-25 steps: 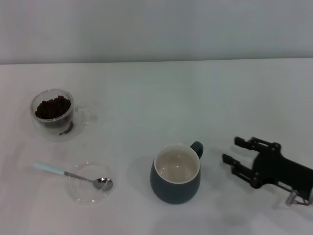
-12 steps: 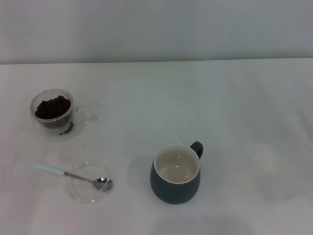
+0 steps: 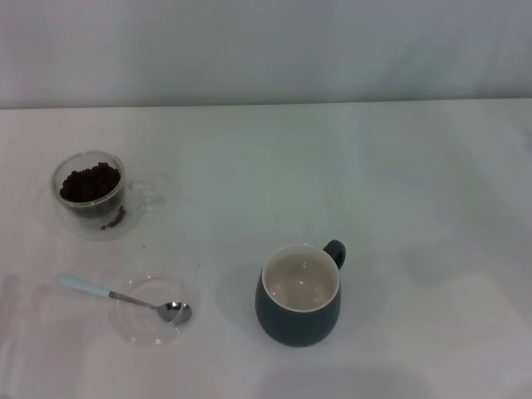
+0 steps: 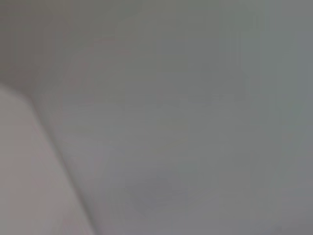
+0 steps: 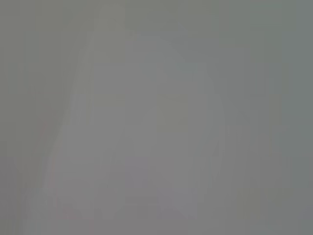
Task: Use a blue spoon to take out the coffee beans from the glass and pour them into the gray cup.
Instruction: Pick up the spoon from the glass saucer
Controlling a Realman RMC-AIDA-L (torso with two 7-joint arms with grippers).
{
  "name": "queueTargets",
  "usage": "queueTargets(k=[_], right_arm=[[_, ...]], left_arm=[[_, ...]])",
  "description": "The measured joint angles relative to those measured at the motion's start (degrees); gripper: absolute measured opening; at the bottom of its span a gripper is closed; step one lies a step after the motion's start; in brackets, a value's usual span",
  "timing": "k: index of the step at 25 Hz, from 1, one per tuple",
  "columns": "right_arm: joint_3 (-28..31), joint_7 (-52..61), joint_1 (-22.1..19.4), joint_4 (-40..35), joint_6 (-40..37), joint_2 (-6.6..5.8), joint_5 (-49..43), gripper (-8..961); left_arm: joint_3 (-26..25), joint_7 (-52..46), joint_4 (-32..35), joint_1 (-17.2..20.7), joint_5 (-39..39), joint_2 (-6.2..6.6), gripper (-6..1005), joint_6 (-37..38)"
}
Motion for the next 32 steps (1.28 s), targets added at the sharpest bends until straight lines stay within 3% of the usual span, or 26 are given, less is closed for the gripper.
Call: queueTargets(k=[7,16,32], right_arm=[[0.17,-4.37,2.22,-2.61,4.69,1.4,0.0,557],[0.33,-7.43,1.86,-4.8,6.03,3.33,0.02,556],[0.36,-7.51,1.34,-5.08,6.04,3.98,0.08,556]], left_arm=[[5.55,-8.02,0.22,-3.05,0.91,0.08,887,-6.1],[6.69,-13.2,0.47,-5.02,4.36,0.17,888,-13.47],[7.56,-13.09,2.16,-7.7,10.47,0.02,887,-17.58]])
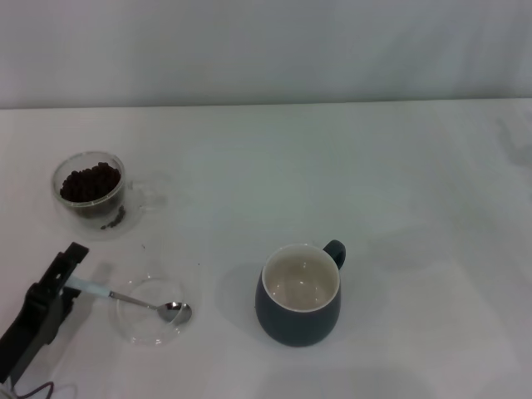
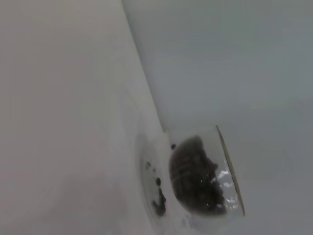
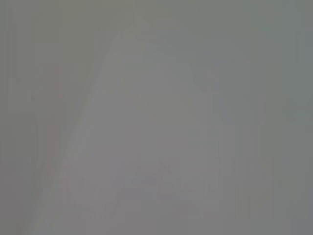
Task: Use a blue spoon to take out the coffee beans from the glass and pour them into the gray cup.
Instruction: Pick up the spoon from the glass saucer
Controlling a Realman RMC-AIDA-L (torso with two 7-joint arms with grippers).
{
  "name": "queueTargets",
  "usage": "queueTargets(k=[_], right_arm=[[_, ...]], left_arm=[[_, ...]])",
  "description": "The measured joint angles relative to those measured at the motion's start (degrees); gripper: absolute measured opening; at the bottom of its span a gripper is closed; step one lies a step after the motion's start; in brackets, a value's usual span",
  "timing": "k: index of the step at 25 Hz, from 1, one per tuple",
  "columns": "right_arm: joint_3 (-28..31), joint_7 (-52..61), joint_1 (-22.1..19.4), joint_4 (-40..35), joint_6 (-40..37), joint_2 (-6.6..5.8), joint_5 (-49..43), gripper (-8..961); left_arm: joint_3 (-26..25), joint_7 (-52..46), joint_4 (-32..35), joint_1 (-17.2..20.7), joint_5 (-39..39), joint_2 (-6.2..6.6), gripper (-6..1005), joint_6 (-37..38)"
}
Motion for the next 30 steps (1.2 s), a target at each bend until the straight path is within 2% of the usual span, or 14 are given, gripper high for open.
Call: queueTargets(k=[9,14,22,30], right_arm=[[0.08,-2.84,0.0,0.0,-0.03,0.85,0.27,556],[1.98,-2.98,-0.19,0.0,-0.03,1.2,0.02,556],[2.2,-3.0,-0.39,0.06,-0.03,1.21,-0.04,557],[2.2,-3.01,-0.67,0.43,-0.02,1.17,0.31,557]], left_arm=[[-0.08,1.52,-0.15,-0.95,1.83,-0.09,880,-0.18],[-0.3,2.6,-0.45,-0.75,1.82,-0.22,872,-0.34],[-0.14,3.55,-0.75,-0.62,1.88,-0.39,859,0.12],[-0.34,3.97,-0.82,-0.44,1.92,-0.38,797,0.42]])
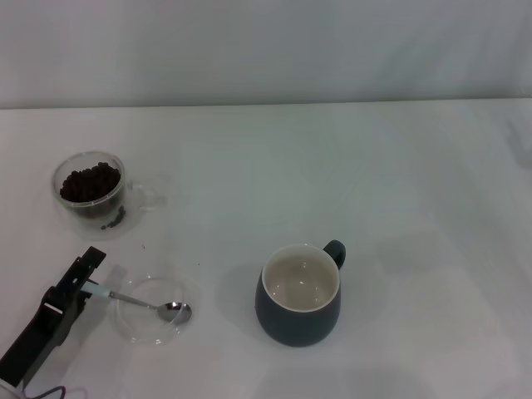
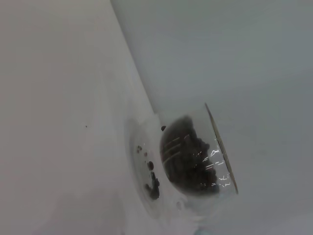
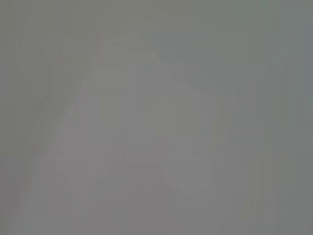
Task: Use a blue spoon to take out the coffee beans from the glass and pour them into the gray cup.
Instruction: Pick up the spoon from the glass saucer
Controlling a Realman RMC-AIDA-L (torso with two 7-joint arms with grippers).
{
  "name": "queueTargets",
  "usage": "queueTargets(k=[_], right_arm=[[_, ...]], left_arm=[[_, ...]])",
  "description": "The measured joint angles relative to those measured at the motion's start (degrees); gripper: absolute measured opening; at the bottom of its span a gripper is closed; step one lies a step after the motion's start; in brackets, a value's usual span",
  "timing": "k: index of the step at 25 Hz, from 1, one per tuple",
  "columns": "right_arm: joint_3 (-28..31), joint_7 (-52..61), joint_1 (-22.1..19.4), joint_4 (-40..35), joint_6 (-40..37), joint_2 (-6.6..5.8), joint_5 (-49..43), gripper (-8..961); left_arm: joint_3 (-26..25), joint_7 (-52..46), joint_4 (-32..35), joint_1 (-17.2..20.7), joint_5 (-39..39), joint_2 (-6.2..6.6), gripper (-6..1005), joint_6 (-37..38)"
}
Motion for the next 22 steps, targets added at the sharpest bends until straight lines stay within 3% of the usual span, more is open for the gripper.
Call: queueTargets(k=[5,11,22], right_arm=[[0.0,0.0,-0.26,-0.01,0.0,0.0,0.0,557],[0.0,0.0,-0.4,-0.02,0.0,0.05,-0.04,557],[0.0,0.0,-0.53,-0.16,-0.23,0.21,-0.16,556]], left_arm=[[-0.09,0.07,0.0,0.0,-0.11,0.0,758,0.12],[-0.1,-0.48,0.03,0.1,-0.21,0.06,560,0.12],[-0.1,-0.88,-0.02,0.5,-0.15,0.08,367,-0.1]])
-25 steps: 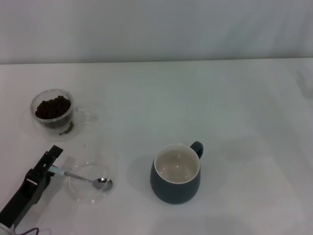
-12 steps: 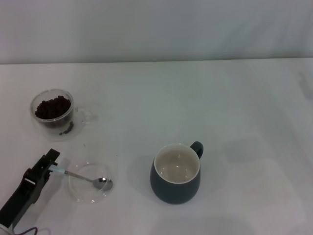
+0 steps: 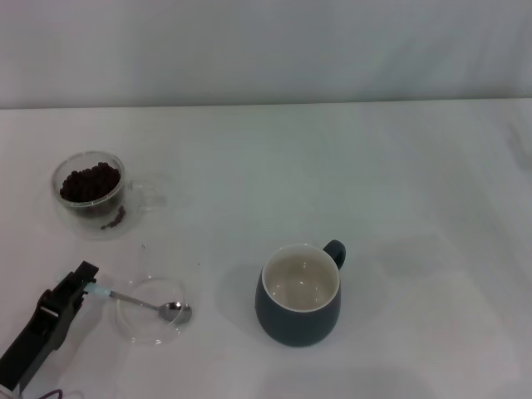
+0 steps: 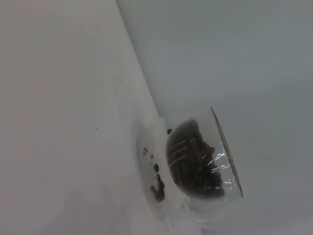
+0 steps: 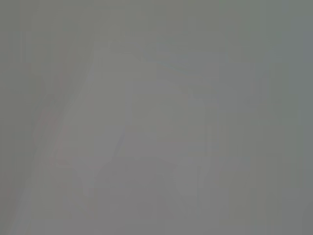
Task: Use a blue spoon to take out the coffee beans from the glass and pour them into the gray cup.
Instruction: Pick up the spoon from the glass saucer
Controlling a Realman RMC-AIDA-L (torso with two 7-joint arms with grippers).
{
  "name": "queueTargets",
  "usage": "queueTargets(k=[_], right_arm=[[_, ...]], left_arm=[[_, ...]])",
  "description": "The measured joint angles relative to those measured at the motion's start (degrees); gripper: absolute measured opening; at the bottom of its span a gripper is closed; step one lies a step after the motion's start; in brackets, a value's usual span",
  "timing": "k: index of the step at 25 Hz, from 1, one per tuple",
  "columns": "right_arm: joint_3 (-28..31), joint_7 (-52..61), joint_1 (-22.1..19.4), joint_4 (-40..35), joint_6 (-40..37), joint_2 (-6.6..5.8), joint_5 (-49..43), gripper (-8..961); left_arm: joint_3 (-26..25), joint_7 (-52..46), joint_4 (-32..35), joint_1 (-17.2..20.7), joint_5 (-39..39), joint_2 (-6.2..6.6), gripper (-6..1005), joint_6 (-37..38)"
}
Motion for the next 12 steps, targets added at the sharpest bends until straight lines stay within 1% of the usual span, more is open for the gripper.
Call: queueTargets(k=[5,11,12], right_arm=[[0.0,0.0,-0.08,0.06,-0.06,0.19,-0.03,556],[0.0,0.0,-1.24,-0.21,-0.35,0.23,-0.16,556],[0.0,0.0,-1.36,-0.21,-0.39,0.23,-0.15,556]], left_arm=[[0.0,-0.24,-0.03,0.09,-0.06,0.0,312,0.04],[0.0,-0.27,0.12,0.33,-0.24,0.09,131,0.82],[0.0,-0.27,0.17,0.38,-0.25,0.14,131,1.12]])
